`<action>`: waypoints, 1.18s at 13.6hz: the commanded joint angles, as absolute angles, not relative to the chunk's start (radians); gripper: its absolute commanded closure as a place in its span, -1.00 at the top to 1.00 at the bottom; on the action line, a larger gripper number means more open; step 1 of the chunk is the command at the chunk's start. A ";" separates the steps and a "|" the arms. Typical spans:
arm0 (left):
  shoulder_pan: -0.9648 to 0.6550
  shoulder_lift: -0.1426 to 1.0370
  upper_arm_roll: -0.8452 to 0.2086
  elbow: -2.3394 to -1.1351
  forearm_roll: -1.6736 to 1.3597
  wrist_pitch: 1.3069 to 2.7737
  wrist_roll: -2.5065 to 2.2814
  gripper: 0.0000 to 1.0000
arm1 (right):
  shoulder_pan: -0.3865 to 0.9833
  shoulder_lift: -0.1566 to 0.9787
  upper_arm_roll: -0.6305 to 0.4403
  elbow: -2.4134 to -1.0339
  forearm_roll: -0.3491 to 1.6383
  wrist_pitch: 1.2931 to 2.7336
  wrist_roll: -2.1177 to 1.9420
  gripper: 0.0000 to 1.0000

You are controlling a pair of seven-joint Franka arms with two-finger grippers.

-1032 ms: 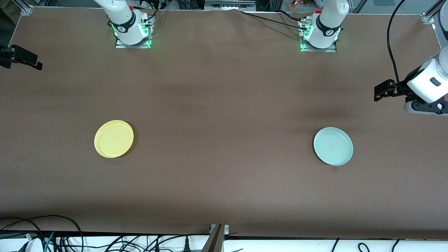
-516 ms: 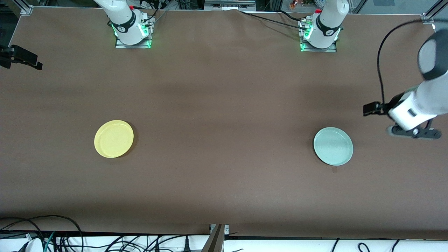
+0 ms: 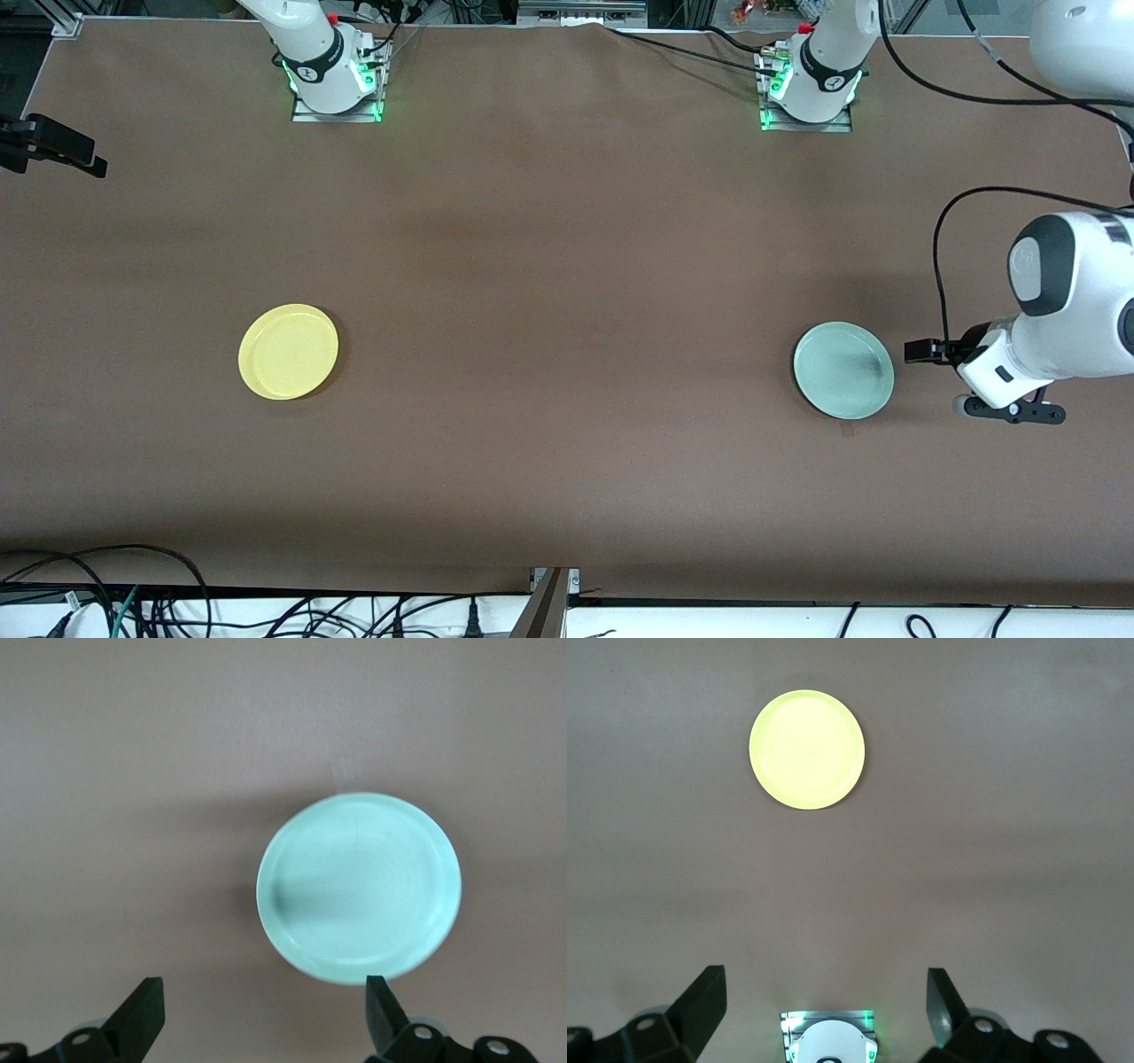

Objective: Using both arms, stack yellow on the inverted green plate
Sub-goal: 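Move the left gripper down to the rim of the green plate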

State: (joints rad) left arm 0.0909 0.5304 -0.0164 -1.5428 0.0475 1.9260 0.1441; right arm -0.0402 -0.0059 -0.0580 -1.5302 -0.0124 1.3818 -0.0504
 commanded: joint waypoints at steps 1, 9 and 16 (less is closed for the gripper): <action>0.109 0.589 -0.021 -1.548 0.048 2.017 0.208 1.00 | -0.051 -0.009 -0.054 -1.529 -0.006 1.376 -0.063 1.00; 0.112 0.606 -0.029 -1.758 0.040 2.299 0.397 1.00 | -0.052 -0.009 -0.054 -1.529 -0.006 1.378 -0.063 1.00; 0.196 0.646 -0.078 -1.798 -0.043 2.312 0.400 0.35 | -0.052 -0.009 -0.055 -1.529 -0.006 1.378 -0.063 1.00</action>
